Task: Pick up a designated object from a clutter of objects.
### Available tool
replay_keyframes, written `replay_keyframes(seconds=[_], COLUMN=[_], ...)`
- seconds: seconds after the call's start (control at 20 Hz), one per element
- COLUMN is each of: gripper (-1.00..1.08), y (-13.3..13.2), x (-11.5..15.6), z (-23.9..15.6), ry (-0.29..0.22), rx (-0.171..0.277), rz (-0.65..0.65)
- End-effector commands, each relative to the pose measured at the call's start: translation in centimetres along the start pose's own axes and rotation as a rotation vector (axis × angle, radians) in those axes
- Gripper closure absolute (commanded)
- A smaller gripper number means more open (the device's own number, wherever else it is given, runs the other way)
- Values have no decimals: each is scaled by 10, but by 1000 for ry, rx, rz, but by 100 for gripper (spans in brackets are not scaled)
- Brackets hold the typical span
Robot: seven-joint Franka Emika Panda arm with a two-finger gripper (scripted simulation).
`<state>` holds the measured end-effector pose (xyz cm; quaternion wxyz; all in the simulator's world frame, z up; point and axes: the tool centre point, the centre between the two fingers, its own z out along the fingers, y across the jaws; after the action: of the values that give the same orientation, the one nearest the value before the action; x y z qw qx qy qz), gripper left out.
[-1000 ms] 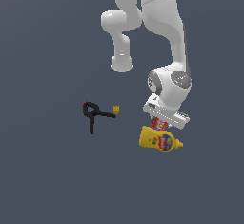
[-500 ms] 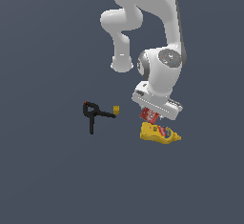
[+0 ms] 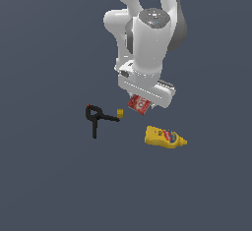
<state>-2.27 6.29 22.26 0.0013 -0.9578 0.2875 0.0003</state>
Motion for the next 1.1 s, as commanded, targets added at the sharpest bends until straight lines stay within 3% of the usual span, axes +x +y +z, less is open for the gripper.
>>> replay_keyframes(seconds=[0.0,0.55,1.05], gripper=[108,108,108], y=[17,75,97], x=[9,47,63], z=[-25,-117,-153], ry=[-1,0,1], rx=[1,-1,-2], rz=[0,1,1])
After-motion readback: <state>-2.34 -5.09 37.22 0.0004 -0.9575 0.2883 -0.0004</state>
